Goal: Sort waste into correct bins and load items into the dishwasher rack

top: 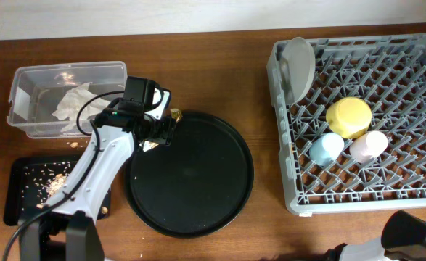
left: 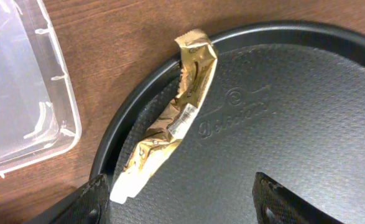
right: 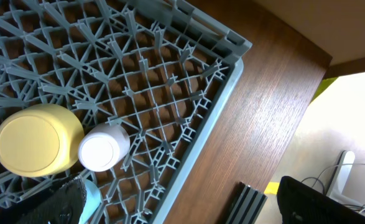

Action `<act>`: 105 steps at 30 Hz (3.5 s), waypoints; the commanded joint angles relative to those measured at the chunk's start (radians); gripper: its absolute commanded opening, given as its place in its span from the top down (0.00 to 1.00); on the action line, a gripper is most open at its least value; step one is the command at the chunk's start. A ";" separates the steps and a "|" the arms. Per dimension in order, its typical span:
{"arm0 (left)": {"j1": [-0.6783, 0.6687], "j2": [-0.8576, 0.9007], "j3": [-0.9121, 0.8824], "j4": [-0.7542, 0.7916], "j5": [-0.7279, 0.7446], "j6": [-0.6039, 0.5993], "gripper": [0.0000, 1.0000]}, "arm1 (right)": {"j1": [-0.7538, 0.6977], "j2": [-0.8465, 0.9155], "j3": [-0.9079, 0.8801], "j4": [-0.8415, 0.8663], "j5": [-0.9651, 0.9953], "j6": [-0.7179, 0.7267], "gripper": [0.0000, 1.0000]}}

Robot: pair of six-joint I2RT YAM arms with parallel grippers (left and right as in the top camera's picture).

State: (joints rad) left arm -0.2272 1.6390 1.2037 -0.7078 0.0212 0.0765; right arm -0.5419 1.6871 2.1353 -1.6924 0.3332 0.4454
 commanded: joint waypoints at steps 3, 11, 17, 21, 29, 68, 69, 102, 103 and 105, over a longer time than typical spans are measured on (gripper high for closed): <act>-0.002 0.099 -0.014 0.039 -0.018 0.115 0.27 | -0.002 0.003 -0.005 -0.003 0.018 0.012 0.01; -0.025 0.177 -0.014 0.123 0.003 0.189 0.29 | -0.002 0.003 -0.005 -0.003 0.018 0.012 0.01; -0.026 0.264 -0.014 0.175 -0.027 0.206 0.31 | -0.002 0.003 -0.005 -0.003 0.018 0.012 0.01; -0.026 0.270 -0.014 0.215 -0.047 0.206 0.36 | -0.002 0.003 -0.005 -0.003 0.018 0.012 0.01; -0.034 0.270 -0.014 0.213 -0.044 0.179 0.83 | -0.002 0.003 -0.005 -0.003 0.018 0.012 0.01; 0.389 0.147 0.173 0.468 -0.062 -0.698 0.29 | -0.002 0.003 -0.005 -0.003 0.018 0.012 0.01; 0.389 0.146 0.173 0.468 -0.062 -0.698 0.26 | -0.002 0.003 -0.005 -0.003 0.018 0.012 0.01; 0.385 -0.649 0.089 -0.810 0.069 -0.687 0.01 | -0.002 0.003 -0.004 -0.003 0.018 0.012 0.01; 0.385 -0.650 0.089 -0.829 0.069 -0.686 0.01 | -0.002 0.003 -0.005 -0.003 0.018 0.012 0.01; 0.385 -0.649 0.089 -0.846 0.069 -0.687 0.01 | -0.002 0.003 -0.005 -0.003 0.018 0.012 0.01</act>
State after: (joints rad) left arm 0.1585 0.9939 1.3003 -1.5314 0.0757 -0.6182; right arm -0.5419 1.6878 2.1353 -1.6924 0.3367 0.4458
